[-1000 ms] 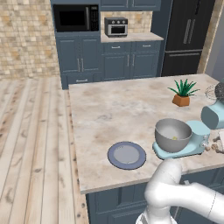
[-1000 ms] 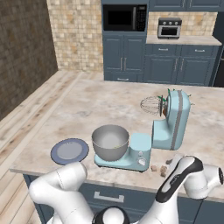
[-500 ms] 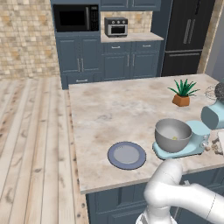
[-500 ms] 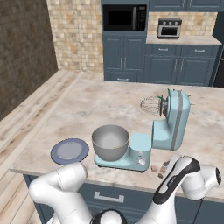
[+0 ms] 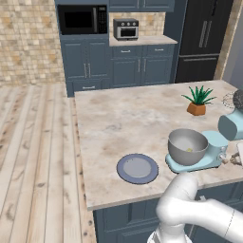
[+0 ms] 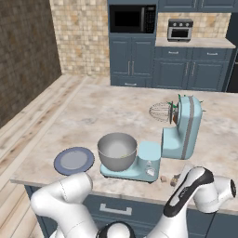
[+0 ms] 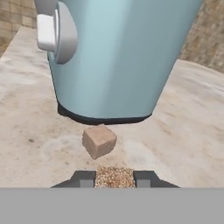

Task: Add butter and sugar cubes to the stand mixer bowl and then turn on the stand mixer to begin making frosting.

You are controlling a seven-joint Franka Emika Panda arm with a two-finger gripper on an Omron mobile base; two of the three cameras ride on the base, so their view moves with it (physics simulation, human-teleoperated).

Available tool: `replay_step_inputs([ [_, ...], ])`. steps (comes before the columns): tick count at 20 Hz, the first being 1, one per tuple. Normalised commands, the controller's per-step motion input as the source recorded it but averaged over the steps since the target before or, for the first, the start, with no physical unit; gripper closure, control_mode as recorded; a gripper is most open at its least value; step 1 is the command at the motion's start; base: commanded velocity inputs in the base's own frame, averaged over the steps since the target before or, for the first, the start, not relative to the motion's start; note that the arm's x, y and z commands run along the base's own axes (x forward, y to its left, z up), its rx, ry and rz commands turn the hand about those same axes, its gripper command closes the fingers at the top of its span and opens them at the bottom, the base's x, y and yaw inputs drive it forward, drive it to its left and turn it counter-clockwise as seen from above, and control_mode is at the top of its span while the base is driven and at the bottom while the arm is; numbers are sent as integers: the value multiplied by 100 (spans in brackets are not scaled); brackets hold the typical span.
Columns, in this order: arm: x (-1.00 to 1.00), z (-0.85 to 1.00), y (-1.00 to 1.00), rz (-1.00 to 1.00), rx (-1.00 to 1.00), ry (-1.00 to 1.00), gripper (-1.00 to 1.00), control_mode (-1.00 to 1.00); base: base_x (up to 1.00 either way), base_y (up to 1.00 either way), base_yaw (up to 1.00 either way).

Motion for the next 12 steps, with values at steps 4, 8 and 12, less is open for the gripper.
replay_step_inputs([
  [4,-34,0,-1,0,0,-2,100,-100,0,0,0],
  [8,-80,40,17,-2,0,-4,100,-100,0,0,0],
  [12,-70,65,55,0,-4,-8,100,-100,0,0,0],
])
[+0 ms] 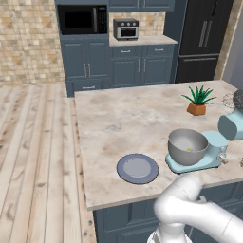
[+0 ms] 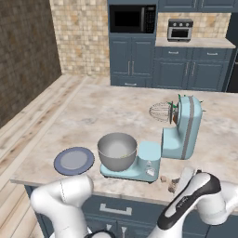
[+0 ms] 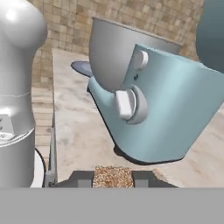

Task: Add butter and sugar cubes to the stand mixer bowl and then turn on the stand mixer to begin making frosting.

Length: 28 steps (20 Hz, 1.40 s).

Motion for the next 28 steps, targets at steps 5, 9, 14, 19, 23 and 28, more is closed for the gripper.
replay_step_inputs([
  [5,-59,79,83,-2,-10,-10,100,-100,0,0,0],
  [9,-45,90,97,-3,-14,-8,100,-100,0,0,0],
  [14,-19,99,91,-2,-18,-3,100,-100,0,0,0],
  [19,18,81,89,-1,-20,4,100,-100,0,0,0],
  [23,60,18,75,0,-17,19,100,-100,0,0,0],
  [28,84,0,38,0,-13,26,100,-100,0,0,0],
])
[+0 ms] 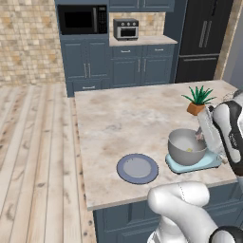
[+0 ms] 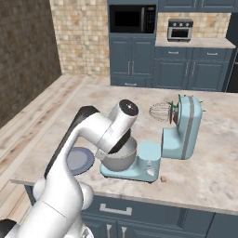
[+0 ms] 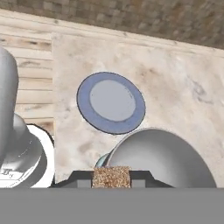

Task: Add butter and sugar cubes to the stand mixer bowl and then turn on the stand mixer to begin making frosting.

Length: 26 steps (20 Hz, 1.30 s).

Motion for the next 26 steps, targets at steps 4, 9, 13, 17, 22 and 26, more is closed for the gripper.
replay_step_inputs([
  [4,87,-6,9,0,-12,23,100,-100,0,0,0],
  [9,41,-48,1,0,-14,14,100,-100,0,0,0],
  [13,38,-61,-2,0,-14,8,100,-100,0,0,0],
  [17,27,-71,-4,0,-13,4,100,-100,0,0,0],
  [22,7,-58,-6,0,-5,0,-100,-100,0,0,0],
  [26,0,-33,0,0,-3,-2,-100,-100,0,0,0],
])
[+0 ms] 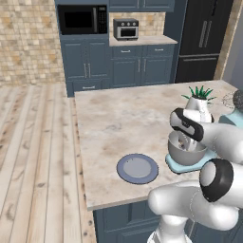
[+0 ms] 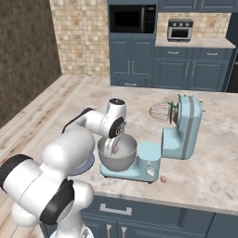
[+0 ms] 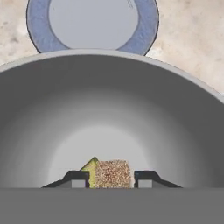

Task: Add butter and sugar cubes to the stand mixer bowl and then turn on the stand mixer to begin making frosting.

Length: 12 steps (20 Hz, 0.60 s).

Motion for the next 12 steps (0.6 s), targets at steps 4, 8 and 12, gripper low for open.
replay_step_inputs([
  [4,-21,5,0,0,0,-11,-100,-100,0,0,0],
  [8,-50,43,4,-1,0,-15,-100,-100,0,0,0],
  [12,-69,84,24,-2,-2,-22,-100,-100,0,0,0],
])
